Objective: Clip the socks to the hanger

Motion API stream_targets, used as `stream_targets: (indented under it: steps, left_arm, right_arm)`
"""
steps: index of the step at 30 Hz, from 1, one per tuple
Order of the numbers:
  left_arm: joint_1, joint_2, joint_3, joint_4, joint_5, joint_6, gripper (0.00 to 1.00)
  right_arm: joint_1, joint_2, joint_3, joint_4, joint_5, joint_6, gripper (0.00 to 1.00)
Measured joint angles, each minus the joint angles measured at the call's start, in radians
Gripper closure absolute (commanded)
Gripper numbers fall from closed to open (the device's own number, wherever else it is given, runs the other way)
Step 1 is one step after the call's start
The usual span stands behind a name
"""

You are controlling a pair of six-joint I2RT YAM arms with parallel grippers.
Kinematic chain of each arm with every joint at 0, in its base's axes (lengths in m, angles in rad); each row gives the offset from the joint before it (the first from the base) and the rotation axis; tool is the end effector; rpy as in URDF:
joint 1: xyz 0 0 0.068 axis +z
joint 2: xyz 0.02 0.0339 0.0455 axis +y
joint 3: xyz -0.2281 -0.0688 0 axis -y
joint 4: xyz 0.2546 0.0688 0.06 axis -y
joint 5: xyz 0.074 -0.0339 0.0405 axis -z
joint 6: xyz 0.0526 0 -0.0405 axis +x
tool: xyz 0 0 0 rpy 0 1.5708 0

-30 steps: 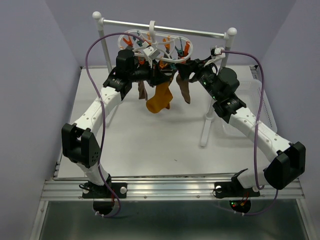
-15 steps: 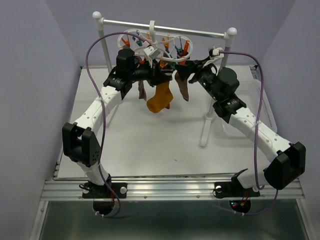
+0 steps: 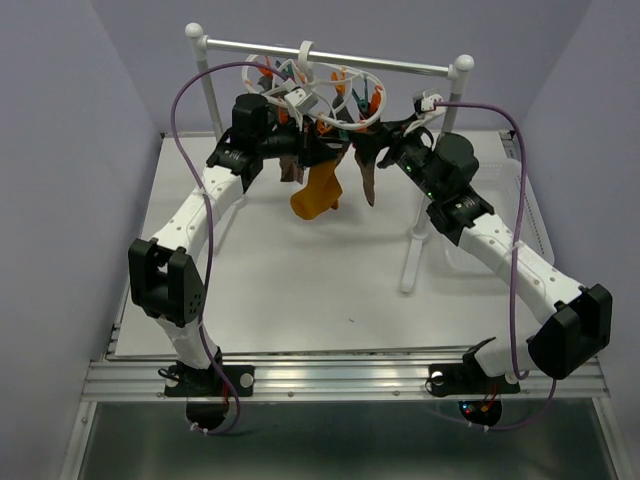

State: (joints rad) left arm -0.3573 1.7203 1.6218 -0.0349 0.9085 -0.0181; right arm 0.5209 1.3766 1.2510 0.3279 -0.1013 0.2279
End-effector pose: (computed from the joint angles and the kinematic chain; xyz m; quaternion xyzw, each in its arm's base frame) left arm 0.3777 -0.1853 0.3596 0.3989 0.6179 -0.4349 0.5196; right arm 0.3095 0.1837 0.3903 -0.1310 0.6188 0.3128 0.7086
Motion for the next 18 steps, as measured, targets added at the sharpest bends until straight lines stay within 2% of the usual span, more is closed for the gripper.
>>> stream_targets:
  steps: [18]
  left_arm:
    - [0.006, 0.000, 0.013, -0.016, -0.002, 0.000, 1.00]
  right_arm:
    - [-0.025, 0.038, 0.034, -0.006, -0.098, 0.012, 0.34]
